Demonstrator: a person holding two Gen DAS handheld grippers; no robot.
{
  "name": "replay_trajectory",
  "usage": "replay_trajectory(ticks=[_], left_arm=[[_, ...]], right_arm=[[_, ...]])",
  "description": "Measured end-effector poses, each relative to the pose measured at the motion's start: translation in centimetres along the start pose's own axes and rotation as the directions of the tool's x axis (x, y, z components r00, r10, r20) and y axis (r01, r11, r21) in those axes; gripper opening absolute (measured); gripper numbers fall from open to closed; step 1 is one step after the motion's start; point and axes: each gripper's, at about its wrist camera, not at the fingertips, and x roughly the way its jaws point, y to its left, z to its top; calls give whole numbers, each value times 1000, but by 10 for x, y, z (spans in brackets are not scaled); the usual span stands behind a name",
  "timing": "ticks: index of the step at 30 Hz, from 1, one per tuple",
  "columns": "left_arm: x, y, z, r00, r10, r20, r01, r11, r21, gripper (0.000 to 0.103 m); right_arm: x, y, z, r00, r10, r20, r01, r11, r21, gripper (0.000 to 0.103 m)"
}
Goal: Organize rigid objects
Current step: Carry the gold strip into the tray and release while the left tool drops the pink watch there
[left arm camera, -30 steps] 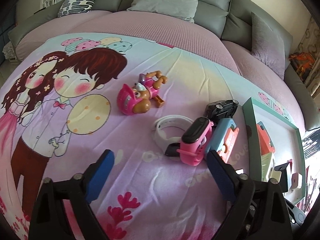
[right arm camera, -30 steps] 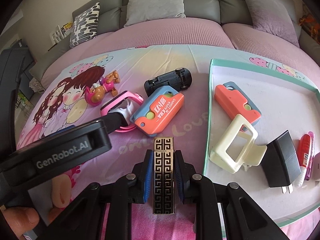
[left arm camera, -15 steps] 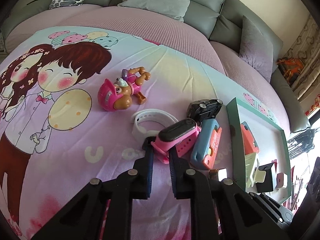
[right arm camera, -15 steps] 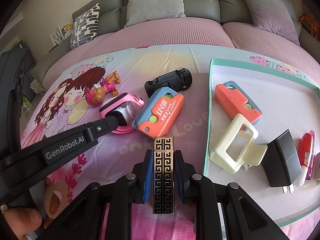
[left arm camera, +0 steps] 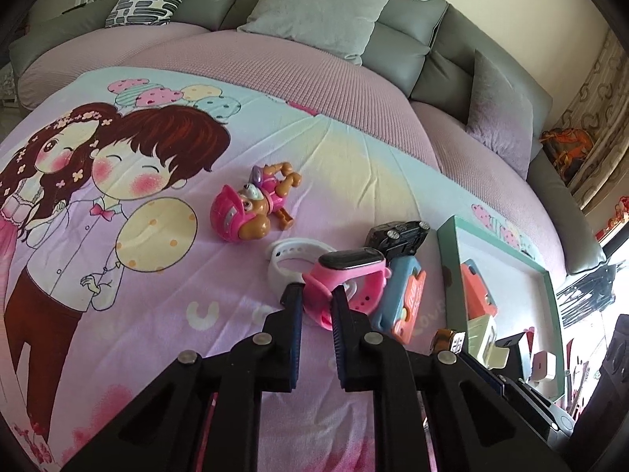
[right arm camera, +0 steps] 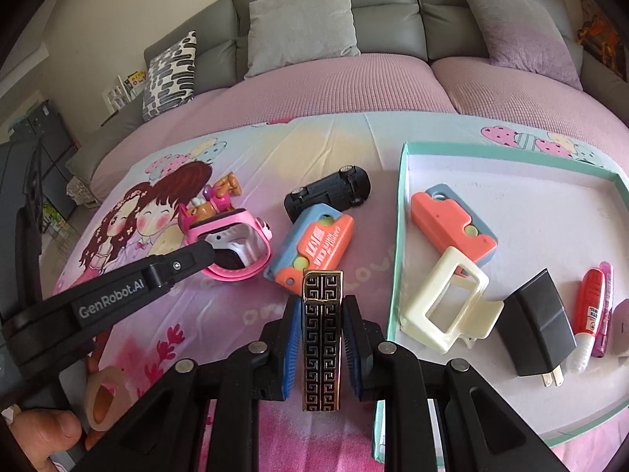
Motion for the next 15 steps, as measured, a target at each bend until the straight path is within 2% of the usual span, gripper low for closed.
replay_trajectory(ticks=[8,15], left_arm=[[-23,-2,5,998,-11,66,11,1000,2,11],[-31,-6,7,996,-20,90,19,1000,12,11]], right_arm=[[-15,2,5,997,24,70,-24,1000,-2,22],[-21,2,8,995,32,95,-32,999,-1,22]])
